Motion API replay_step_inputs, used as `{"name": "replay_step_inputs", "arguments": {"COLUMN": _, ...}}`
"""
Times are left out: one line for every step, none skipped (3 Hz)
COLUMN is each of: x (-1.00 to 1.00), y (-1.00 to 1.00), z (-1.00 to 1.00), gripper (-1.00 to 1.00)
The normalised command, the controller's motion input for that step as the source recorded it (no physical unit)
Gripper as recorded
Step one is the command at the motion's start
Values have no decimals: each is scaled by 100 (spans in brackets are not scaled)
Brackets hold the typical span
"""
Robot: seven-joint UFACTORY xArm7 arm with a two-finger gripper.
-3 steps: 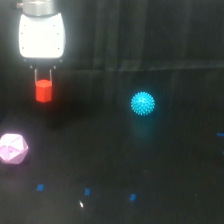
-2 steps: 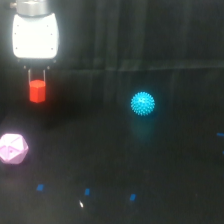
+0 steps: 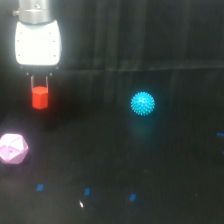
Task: Pick up the red object from the table
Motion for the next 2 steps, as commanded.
{"name": "replay_step_inputs", "arguments": {"x": 9, "y": 30, "z": 90, "gripper": -100}}
{"name": "replay_step_inputs", "arguments": {"x": 2, "y": -2, "z": 60, "gripper": -100}}
